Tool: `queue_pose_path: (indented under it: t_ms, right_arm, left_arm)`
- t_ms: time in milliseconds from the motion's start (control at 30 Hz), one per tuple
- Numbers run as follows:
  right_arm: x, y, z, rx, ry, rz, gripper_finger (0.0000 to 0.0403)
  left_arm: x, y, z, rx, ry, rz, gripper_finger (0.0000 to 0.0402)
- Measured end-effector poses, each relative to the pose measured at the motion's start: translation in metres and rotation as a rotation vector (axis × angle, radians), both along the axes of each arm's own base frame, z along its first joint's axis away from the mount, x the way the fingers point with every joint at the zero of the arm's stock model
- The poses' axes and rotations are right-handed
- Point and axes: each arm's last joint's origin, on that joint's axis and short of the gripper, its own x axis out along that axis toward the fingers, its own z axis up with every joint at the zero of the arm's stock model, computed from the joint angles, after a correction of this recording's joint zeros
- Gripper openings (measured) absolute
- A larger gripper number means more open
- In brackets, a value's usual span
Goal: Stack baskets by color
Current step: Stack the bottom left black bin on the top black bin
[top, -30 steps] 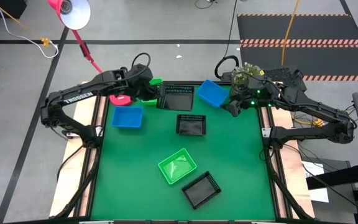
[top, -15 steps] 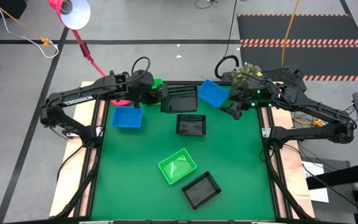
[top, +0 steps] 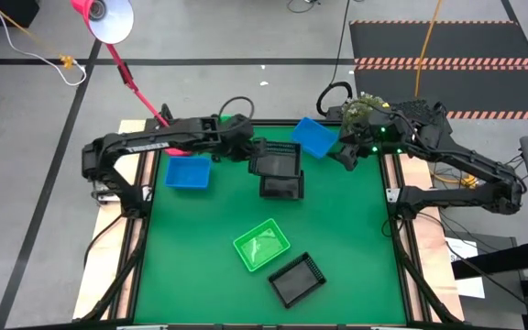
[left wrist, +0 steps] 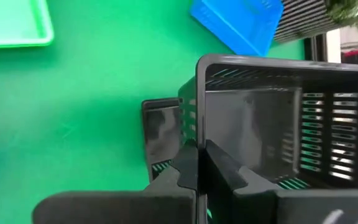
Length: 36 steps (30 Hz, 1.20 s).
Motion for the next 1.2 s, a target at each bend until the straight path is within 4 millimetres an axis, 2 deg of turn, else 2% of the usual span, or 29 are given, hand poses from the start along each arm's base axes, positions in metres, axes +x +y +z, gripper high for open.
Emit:
queue_pose_path:
  t_ms: [300, 633, 867, 1200]
  right_arm:
    - [-0.016, -0.004, 0.007, -0.023, -0.035, -0.061, 0.0393]
    - [-0.033, 0.000, 0.010, -0.065, -0.019, -0.059, 0.0393]
    - [-0.038, 0.004, 0.009, -0.093, 0.010, -0.026, 0.0393]
    - [-0.039, 0.005, 0.008, -0.122, 0.034, 0.004, 0.0393]
  left_arm:
    - [0.027, 0.007, -0.038, -0.004, 0.077, -0.015, 0.0007]
    - [0.048, 0.001, -0.069, -0.002, 0.126, -0.029, 0.0007]
    - [0.049, -0.001, -0.083, -0.018, 0.133, 0.017, 0.0007]
    - [0.050, -0.013, -0.092, -0.031, 0.127, 0.041, 0.0007]
